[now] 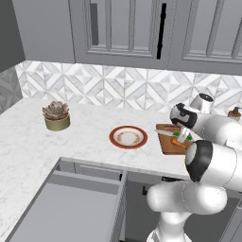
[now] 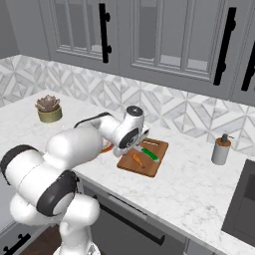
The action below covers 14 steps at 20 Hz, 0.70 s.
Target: Pick up the knife from the drawer and place it on the cutting board. Then place the meat from the plate to the cutting board.
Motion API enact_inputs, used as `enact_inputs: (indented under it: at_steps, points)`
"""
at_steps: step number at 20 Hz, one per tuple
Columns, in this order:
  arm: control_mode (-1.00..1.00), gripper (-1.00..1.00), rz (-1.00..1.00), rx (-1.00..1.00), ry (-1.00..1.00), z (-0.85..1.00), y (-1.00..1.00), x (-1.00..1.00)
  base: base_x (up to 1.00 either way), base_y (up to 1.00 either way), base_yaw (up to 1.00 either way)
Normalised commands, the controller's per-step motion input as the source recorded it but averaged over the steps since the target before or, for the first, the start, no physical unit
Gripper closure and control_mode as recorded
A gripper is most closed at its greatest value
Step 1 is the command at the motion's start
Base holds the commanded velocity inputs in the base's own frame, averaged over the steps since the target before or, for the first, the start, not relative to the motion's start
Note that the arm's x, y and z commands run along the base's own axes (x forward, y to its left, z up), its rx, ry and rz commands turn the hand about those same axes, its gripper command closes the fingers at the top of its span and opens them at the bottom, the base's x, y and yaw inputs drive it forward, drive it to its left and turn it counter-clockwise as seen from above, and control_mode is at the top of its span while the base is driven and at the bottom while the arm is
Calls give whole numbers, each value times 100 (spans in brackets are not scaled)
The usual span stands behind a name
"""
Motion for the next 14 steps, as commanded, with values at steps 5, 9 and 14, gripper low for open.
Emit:
enact_inputs:
  at_steps: [5,9,14]
  points:
    - [-100,-100,13,-3,-3,91,57,-38,0,0,0]
    - [-100,-100,12,-15,-1,45,65,-35,0,0,0]
    - [-100,-100,14,-22,0,69,48,-72,0,0,0]
